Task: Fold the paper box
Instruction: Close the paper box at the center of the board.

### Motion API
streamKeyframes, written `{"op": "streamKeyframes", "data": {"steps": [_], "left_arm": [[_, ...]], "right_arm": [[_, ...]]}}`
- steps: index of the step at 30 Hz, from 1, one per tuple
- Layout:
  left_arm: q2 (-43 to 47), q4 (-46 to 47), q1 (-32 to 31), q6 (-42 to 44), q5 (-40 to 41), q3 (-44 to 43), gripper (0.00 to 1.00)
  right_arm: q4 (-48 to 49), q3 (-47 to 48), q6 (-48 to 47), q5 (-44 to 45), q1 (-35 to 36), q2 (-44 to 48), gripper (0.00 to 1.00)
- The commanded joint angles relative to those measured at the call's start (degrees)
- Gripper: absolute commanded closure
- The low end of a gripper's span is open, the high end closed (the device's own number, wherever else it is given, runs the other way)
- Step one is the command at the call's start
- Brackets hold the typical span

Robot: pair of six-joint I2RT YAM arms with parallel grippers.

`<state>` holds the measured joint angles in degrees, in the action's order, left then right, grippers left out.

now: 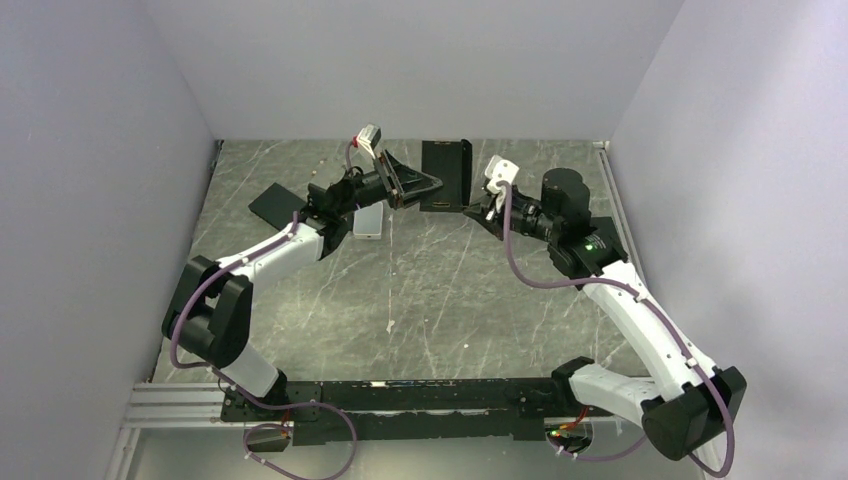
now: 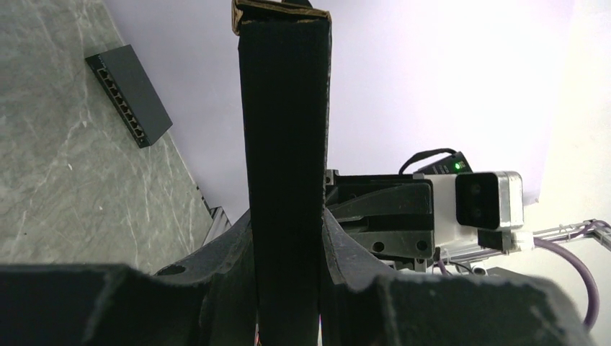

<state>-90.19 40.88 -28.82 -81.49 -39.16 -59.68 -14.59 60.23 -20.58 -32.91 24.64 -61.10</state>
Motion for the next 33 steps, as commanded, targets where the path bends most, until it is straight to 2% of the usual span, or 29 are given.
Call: {"op": "streamKeyframes", "data": {"steps": [1, 4, 13, 19, 23, 27, 33], "left_arm": [[-0.4, 0.3, -1.3, 1.0, 1.6, -0.8, 1.0], [-0.2, -0.6, -1.1, 1.6, 1.8, -0.5, 1.0], [1.0, -1.8, -0.4, 2.4, 3.3, 0.7, 1.0], [3.3, -2.9, -0.4, 4.3, 7.7, 2.6, 1.0], [5.6, -4.3, -1.2, 6.8, 13.0, 4.3, 1.0], [6.0, -4.4, -2.2, 8.3, 18.0, 5.2, 1.0], [5.4, -4.0, -4.3, 9.4, 23.9, 6.0, 1.0]], "right_arm": [[-1.5, 3.2, -5.4, -1.9, 5.0, -1.0, 1.0], [-3.2, 3.6, -6.9, -1.6, 6.3, -1.5, 0.96], [-3.1, 3.6, -5.3, -4.0, 6.8, -2.0, 0.71], [3.7, 2.1, 5.1, 0.3, 6.6, -3.2, 0.61], [10.2, 0.2, 16.8, 0.3, 6.1, -3.6, 0.52], [13.5, -0.1, 24.3, 1.9, 6.2, -4.6, 0.47], [16.3, -0.1, 34.6, 8.8, 6.2, -5.3, 0.41]]}}
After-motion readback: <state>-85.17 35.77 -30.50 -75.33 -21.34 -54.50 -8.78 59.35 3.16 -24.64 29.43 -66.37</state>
